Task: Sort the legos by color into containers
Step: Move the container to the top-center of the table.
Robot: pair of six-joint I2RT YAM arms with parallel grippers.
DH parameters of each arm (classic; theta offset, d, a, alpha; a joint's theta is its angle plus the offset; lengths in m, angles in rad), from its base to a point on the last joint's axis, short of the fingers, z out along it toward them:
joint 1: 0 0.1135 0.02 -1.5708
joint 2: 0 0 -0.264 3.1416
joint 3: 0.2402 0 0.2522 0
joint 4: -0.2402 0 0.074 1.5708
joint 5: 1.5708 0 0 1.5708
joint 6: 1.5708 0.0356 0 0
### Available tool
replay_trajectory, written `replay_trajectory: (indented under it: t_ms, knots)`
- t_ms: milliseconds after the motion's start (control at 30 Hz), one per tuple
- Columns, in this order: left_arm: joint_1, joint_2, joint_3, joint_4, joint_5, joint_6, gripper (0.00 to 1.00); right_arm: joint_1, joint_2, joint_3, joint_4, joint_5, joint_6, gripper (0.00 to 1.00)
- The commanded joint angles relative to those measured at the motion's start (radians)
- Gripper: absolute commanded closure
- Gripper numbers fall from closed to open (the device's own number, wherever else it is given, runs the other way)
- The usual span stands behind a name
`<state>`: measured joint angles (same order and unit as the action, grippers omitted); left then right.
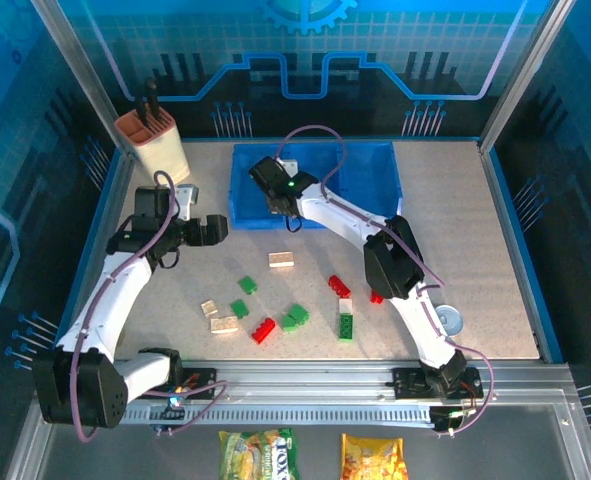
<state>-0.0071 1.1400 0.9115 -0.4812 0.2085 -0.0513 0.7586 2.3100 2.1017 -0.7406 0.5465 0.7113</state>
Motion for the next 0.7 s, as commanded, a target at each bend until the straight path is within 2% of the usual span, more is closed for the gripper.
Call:
replay_trajectory:
  t_ms: [0, 167, 267, 500, 667]
  knots:
    - [-0.005, 0.004, -0.005, 0.012, 0.026, -0.004, 0.01, 0.003, -0.055, -0.006, -0.007, 0.055, 0.032, 0.78]
    - [-0.008, 0.007, -0.006, 0.012, 0.028, -0.005, 0.01, -0.002, -0.077, 0.004, -0.005, 0.028, 0.002, 0.68]
    - [-0.01, 0.006, -0.005, 0.007, 0.027, -0.003, 0.01, -0.015, -0.103, 0.001, -0.012, -0.002, -0.018, 0.64]
    - [-0.011, -0.005, -0.007, 0.003, 0.015, 0.008, 0.01, -0.038, -0.187, -0.041, -0.025, -0.08, -0.072, 0.63]
    - [-0.012, -0.015, -0.011, 0.001, 0.009, 0.013, 0.01, -0.064, -0.269, -0.105, -0.046, -0.183, -0.138, 0.63]
